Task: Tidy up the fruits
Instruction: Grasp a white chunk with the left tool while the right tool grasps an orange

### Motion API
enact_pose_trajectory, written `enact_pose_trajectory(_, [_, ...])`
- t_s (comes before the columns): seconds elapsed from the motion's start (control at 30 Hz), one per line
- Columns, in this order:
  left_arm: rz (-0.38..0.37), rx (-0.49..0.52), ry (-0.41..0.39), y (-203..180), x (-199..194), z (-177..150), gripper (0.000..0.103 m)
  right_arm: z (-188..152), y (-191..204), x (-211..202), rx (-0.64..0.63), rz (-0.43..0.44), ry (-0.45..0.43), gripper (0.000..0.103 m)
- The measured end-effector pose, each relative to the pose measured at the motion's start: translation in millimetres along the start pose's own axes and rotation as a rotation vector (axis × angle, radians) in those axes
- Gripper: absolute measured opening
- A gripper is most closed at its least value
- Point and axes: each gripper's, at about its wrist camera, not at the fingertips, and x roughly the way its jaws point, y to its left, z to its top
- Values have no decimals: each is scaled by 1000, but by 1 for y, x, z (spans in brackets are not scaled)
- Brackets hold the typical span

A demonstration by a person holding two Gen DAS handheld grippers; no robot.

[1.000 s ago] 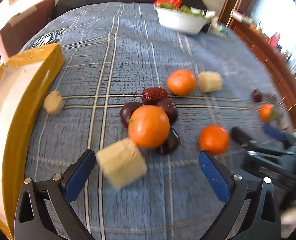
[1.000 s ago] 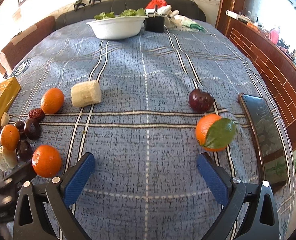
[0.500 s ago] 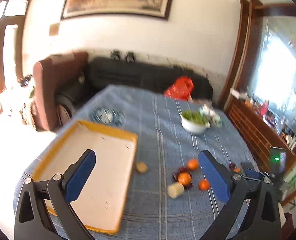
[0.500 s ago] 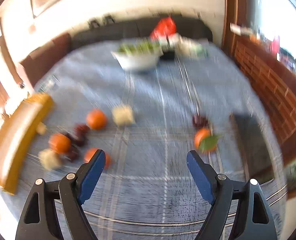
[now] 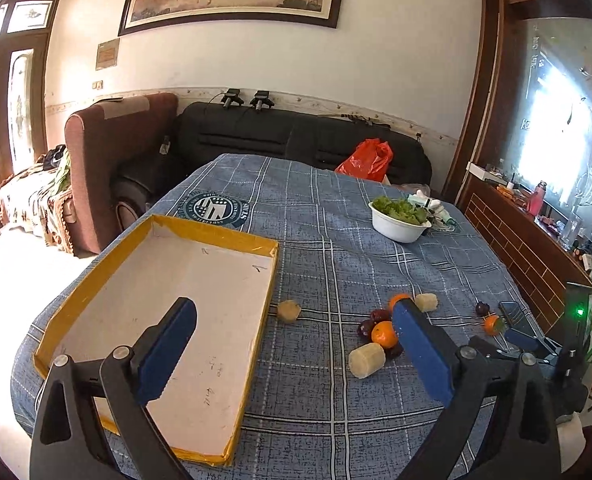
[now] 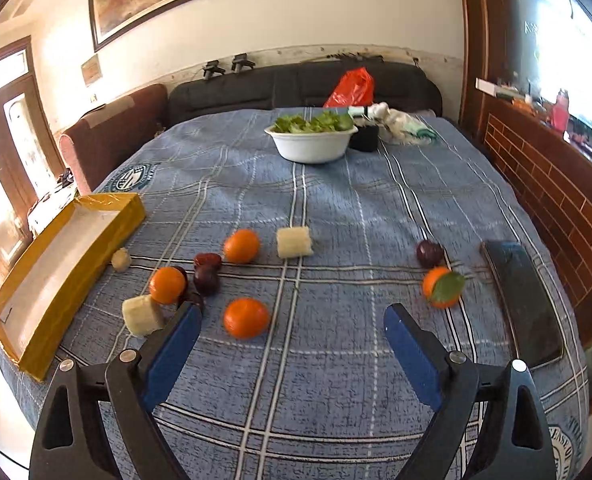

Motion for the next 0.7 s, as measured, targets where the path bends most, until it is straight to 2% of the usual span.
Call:
enact_pose_trajectory(0.1, [28, -13, 30, 9, 5, -3, 99, -7, -6, 2, 16, -2, 15, 95])
enact_pose_trajectory(0.27, [87, -54, 35, 27, 3, 3, 99, -13, -11, 2, 21, -12, 10, 95])
enact_pose_trajectory(0.33, [85, -70, 33, 31, 2, 5, 99, -12, -14, 3, 34, -12, 7, 95])
enact_pose_trajectory(0.47, [69, -40, 21, 27, -5, 14, 99, -4, -17, 2, 35, -13, -2, 95])
enact_pose_trajectory(0.57, [53, -15, -37, 24, -21, 38, 99, 19, -24, -4, 65, 8, -17, 95])
enact_pose_trajectory(0.63, [74, 19, -87, 19, -32, 55, 99, 40, -32, -17, 100, 22, -70, 95])
enact_pose_trajectory(0.7, [93, 71, -96, 12, -34, 67, 99, 63, -39, -31, 131, 59, -125, 96])
